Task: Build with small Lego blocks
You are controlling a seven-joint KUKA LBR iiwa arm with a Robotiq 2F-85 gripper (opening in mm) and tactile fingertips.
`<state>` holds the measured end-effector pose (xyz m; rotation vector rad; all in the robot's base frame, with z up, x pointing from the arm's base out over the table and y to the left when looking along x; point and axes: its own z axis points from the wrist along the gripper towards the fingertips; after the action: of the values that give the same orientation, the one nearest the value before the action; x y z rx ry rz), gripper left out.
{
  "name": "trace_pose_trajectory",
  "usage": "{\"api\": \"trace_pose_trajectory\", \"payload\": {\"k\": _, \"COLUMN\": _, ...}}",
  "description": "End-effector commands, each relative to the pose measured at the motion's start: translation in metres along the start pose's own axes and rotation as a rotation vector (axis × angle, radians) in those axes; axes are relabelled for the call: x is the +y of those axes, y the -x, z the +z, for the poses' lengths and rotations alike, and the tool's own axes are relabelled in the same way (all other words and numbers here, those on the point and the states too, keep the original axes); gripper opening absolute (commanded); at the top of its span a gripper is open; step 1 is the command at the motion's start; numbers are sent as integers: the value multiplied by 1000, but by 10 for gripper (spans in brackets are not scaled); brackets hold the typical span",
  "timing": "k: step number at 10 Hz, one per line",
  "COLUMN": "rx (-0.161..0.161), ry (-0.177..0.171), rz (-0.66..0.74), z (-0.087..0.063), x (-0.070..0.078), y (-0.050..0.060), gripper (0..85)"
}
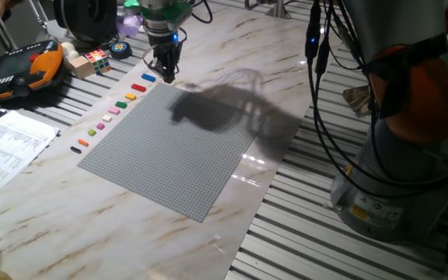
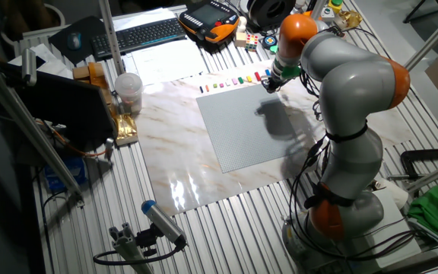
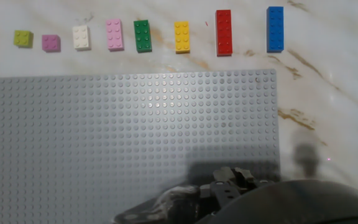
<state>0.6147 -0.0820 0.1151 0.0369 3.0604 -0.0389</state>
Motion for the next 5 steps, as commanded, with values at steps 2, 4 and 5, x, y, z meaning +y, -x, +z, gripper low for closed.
{"api": "trace_pose_trajectory", "payload": {"k": 2, "rx": 0, "ry": 1, "rz": 4, "z": 2, "x": 0, "y": 1, "gripper": 7}}
{"api": "trace_pose_trajectory", "payload": {"k": 4, "rx": -5, "ry": -10, "rz": 7, "z": 6, "x": 2, "y": 4, "gripper": 7}}
{"api": "trace_pose_trajectory", "payload": {"k": 5, "rx": -2, "ry": -12, "rz": 12, "z": 9, "x": 1, "y": 6, "gripper": 7}}
